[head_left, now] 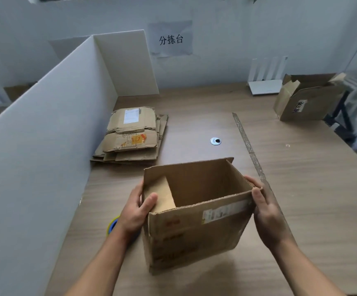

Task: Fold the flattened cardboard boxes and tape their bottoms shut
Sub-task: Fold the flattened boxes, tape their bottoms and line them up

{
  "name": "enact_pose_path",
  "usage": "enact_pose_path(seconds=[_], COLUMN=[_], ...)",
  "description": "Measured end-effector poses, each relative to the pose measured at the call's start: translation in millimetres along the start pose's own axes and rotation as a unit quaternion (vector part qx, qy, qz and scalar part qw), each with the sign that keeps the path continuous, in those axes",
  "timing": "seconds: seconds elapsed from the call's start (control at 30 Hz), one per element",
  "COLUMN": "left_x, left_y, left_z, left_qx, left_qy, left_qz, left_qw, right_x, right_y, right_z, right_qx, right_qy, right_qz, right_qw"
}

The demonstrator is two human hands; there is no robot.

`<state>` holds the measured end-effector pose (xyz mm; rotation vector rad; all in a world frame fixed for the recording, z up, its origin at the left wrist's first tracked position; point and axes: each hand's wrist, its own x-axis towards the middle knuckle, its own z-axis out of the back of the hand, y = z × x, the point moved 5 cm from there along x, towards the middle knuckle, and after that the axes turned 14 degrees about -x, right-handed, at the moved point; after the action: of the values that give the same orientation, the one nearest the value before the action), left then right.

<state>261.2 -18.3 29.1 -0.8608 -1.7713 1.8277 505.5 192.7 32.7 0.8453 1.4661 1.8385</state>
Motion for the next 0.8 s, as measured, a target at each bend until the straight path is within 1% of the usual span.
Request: enact_pose_path(seconds=[0.03,0.1,0.13,0.17,0.2,0.27,0.33,0.4,0.43,0.47,0.57,0.67,0.73,0.8], left_x=[2.3,6.3,7.4,6.2,3.6,-4.1,-10.3,-13.9,-15.2,-14.6,-9.0,-4.6,-4.7,-8.0], left_y=[-0.1,5.2,12.2,18.6,22.3,22.2,18.6,15.4,11.2,8.5,4.0,3.2,4.0,13.7], left_z=[1.7,7.8,13.1,16.9,18.9,16.1,17.7,24.4,26.2,27.6,22.8,22.0,16.2,9.6], left_qx=[0.036,0.122,0.142,0.132,0.095,0.018,-0.015,-0.043,-0.037,-0.013,0.126,0.193,0.251,0.312], left_qy=[-0.006,-0.001,-0.005,-0.006,-0.008,0.000,0.019,0.055,0.072,0.080,0.086,0.073,0.104,0.130], left_qz=[0.005,0.017,0.037,0.066,0.082,0.084,0.067,0.065,0.060,0.047,0.004,-0.032,-0.042,-0.034], left_qw=[0.999,0.992,0.989,0.989,0.992,0.996,0.997,0.995,0.995,0.996,0.988,0.978,0.962,0.941], right_x=[0.0,0.5,0.2,-0.6,-1.2,-0.2,3.2,7.1,8.0,8.9,14.2,18.8,18.5,19.3], right_y=[2.9,2.4,-0.7,-4.5,-10.8,-23.3,-33.6,-38.5,-38.8,-40.4,-47.1,-48.8,-49.4,-48.8], right_z=[0.8,1.5,0.0,-2.3,-4.6,-8.0,-9.9,-11.9,-14.6,-18.0,-23.5,-25.0,-26.6,-26.8], right_qx=[-0.017,-0.089,-0.132,-0.172,-0.201,-0.215,-0.226,-0.269,-0.280,-0.279,-0.235,-0.222,-0.208,-0.207], right_qy=[0.004,0.031,0.051,0.070,0.083,0.091,0.071,0.029,0.014,0.006,-0.015,-0.023,-0.017,-0.017], right_qz=[0.022,0.053,0.060,0.062,0.056,0.029,0.009,0.000,-0.002,-0.009,-0.071,-0.067,-0.062,-0.055], right_qw=[1.000,0.994,0.988,0.981,0.974,0.972,0.971,0.963,0.960,0.960,0.969,0.972,0.976,0.977])
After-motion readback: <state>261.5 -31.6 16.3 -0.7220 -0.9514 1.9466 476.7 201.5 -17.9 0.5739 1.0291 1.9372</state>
